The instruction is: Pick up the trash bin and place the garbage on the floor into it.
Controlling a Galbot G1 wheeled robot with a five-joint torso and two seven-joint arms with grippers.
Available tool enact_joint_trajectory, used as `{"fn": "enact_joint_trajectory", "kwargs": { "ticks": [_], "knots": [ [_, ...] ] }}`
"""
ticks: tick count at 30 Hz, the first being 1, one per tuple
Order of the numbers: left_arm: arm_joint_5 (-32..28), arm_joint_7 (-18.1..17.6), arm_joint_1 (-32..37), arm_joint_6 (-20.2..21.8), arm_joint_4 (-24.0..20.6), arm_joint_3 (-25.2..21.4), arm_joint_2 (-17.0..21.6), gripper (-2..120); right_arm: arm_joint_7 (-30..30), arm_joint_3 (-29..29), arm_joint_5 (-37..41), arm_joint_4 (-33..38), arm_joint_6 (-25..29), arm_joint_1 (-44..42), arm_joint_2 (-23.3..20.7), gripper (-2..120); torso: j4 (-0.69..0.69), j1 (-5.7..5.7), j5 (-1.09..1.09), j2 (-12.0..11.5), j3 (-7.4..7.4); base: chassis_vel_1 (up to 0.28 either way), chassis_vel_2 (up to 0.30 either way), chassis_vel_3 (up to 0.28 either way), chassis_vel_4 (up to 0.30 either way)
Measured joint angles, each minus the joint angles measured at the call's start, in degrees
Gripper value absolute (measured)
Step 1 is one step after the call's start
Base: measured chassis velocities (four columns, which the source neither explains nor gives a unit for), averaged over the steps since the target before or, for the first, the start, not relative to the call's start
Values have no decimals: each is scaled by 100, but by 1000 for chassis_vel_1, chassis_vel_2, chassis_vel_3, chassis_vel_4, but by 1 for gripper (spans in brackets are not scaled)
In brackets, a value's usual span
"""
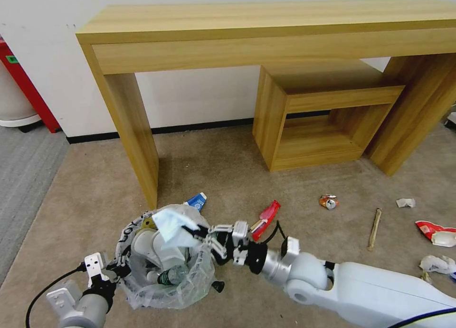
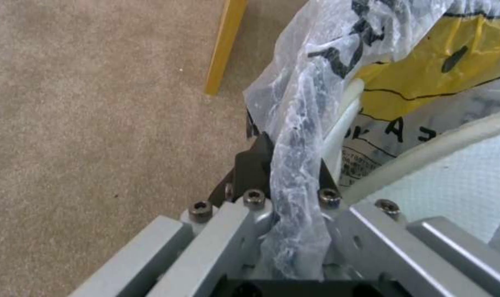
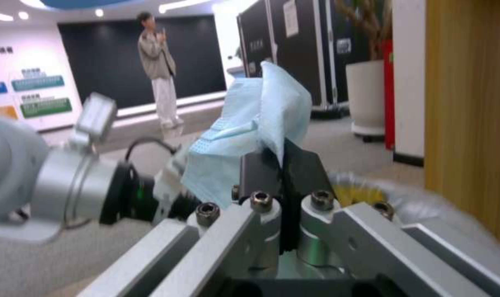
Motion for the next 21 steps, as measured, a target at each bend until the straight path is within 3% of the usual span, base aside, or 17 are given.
{"fn": "enact_joint_trajectory", "kwargs": {
  "ticks": [14, 21],
  "knots": [
    [30, 24, 32, -24, -31, -20, -66, 1, 229, -322, -299, -444, -105, 33, 337, 1, 0, 0, -1, 0, 0, 0, 0, 0, 0],
    [29, 25, 22, -24, -13, -23, -63, 1, 248, -346, -354, -513, -128, 14, 368, 23, 0, 0, 0, 0, 0, 0, 0, 0, 0]
  ]
}}
